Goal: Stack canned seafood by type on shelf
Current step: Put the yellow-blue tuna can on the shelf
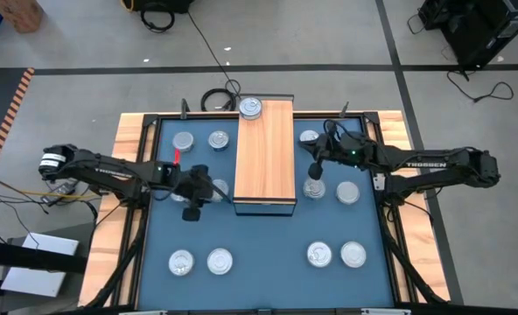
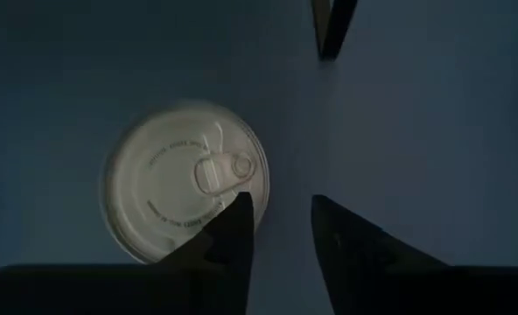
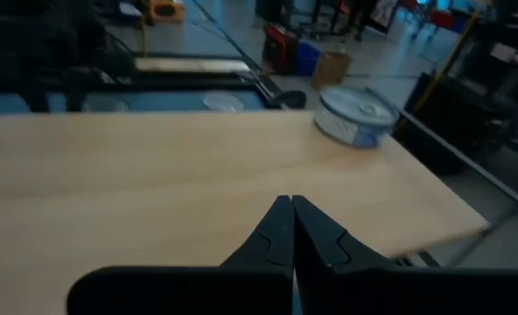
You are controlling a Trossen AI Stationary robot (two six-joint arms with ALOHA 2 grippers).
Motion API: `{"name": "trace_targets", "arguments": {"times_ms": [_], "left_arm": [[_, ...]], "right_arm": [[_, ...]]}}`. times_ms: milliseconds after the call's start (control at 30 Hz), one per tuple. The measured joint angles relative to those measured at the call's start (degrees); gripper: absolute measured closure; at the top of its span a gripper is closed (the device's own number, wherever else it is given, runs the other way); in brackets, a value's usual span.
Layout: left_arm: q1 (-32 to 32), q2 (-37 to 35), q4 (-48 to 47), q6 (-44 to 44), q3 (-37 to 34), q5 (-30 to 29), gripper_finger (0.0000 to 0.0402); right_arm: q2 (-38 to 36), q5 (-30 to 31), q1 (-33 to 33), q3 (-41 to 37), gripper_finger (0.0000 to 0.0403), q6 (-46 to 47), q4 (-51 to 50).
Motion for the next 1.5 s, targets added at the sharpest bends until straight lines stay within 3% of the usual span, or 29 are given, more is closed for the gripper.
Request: {"name": "trace_targets", "arguments": {"times_ms": [200, 600, 900, 1000, 1500], "left_arm": [[0.0, 4.6, 1.2, 0.0, 0.0, -0.5, 0.0278], [0.0, 11.1, 6.5, 1.0, 0.2, -9.4, 0.0285], [-0.4, 11.1, 6.7, 1.0, 0.2, -8.8, 0.0381], [-1.2, 11.1, 6.6, 0.8, 0.2, -8.7, 0.0396], [-2.3, 11.2, -6.6, -11.5, 13.9, 8.9, 0.0401]], "right_arm": [[0.0, 3.4, -0.1, 0.0, 0.0397, -0.3, -3.1], [0.0, 3.5, -0.3, 0.0, 0.0397, -5.0, -0.9], [-0.1, 3.5, -2.7, 0.0, 0.0396, -9.4, 2.8], [-0.1, 3.5, -3.4, 0.0, 0.0397, -10.3, 3.1], [-0.1, 3.4, -4.3, 0.0, 0.0395, -11.4, 5.2]]}}
